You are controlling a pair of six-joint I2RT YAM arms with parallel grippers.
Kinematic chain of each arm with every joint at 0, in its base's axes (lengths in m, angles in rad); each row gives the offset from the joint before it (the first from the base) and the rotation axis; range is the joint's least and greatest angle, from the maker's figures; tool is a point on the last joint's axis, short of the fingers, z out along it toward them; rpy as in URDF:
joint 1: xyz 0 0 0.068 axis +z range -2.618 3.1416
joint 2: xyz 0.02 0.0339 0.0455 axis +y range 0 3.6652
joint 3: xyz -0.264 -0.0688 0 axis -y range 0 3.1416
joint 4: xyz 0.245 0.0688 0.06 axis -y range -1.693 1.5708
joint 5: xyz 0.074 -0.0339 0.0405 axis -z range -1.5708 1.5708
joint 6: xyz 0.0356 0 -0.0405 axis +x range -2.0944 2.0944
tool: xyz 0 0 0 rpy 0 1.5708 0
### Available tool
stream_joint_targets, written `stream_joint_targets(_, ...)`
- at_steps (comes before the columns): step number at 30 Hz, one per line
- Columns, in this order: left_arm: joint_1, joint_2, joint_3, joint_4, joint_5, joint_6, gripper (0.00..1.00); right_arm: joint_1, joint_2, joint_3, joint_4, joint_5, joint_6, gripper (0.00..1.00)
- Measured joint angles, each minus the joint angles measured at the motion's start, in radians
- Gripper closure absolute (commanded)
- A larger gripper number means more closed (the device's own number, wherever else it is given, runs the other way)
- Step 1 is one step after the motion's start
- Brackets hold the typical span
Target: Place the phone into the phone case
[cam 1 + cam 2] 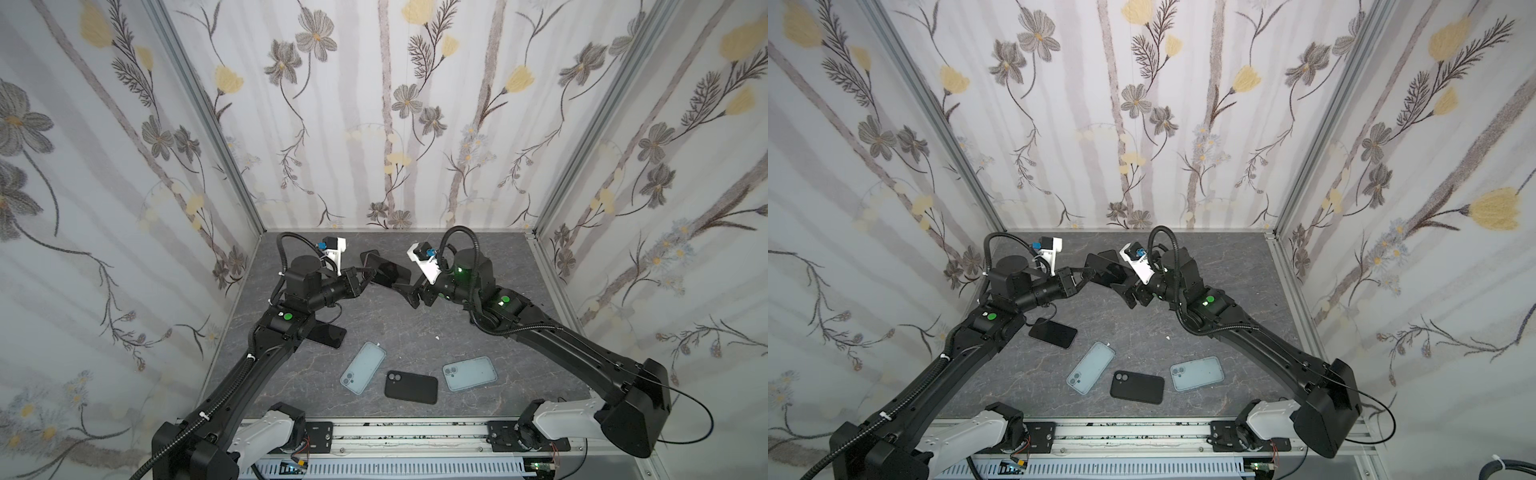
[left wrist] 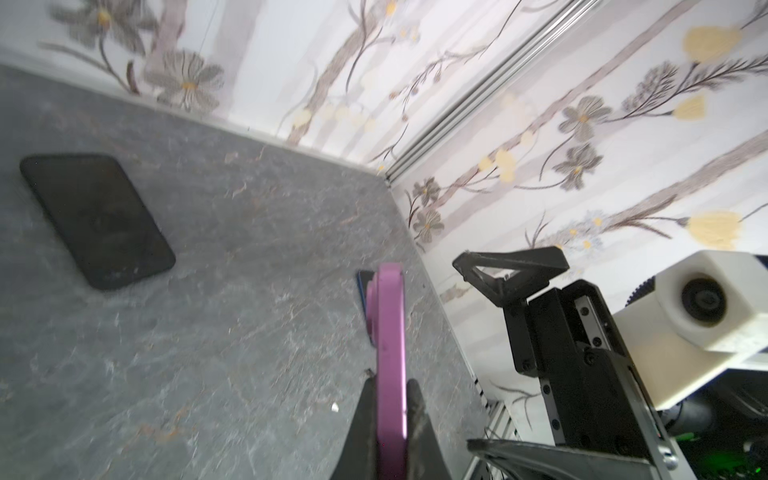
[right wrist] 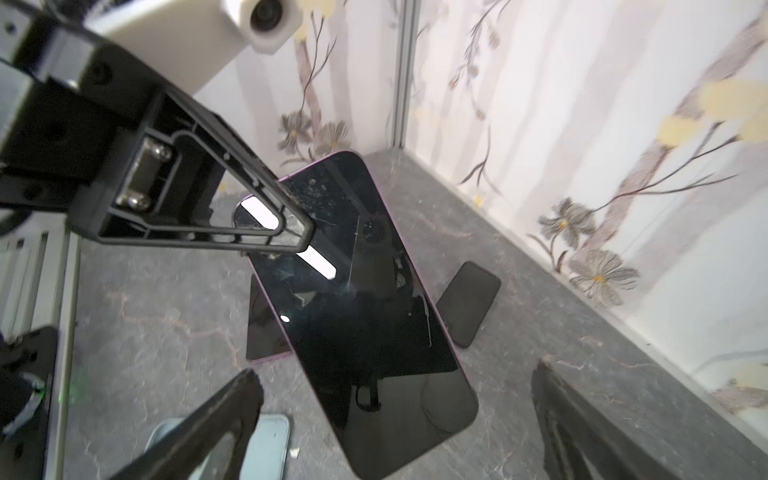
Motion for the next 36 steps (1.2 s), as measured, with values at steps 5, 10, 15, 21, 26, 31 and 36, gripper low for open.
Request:
stream_joint_targets(5, 0.002, 0.035, 0.047, 0.24, -0.03, -0.024, 1.0, -0.025, -0.166, -0.109, 0.169, 0.05, 0.129, 0.0)
stream_joint_targets(10, 0.001, 0.122, 0.076, 0.554, -0.033, -0.078, 1.0, -0.094, -0.305, -0.168, 0.311, 0.092, 0.253, 0.03)
stream_joint_targets(15, -0.001, 0.188, 0.052, 0.798, 0.006, -0.131, 1.0, -0.242, -0.349, -0.159, 0.383, -0.003, 0.388, 0.23)
stream_joint_targets(21, -0.006, 0.176, -0.066, 0.992, 0.106, -0.187, 1.0, -0.329, -0.272, -0.071, 0.386, -0.249, 0.502, 0.33)
stream_joint_targets(26, -0.026, 0.123, -0.076, 1.075, 0.175, -0.191, 1.0, -0.33, -0.201, -0.073, 0.445, -0.476, 0.599, 0.35)
stream_joint_targets(31, -0.026, 0.106, -0.093, 1.136, 0.2, -0.205, 1.0, -0.308, -0.185, -0.099, 0.556, -0.609, 0.667, 0.32)
stream_joint_targets(36, -0.027, 0.112, -0.099, 1.175, 0.213, -0.242, 1.0, -0.235, -0.15, -0.072, 0.6, -0.684, 0.681, 0.37)
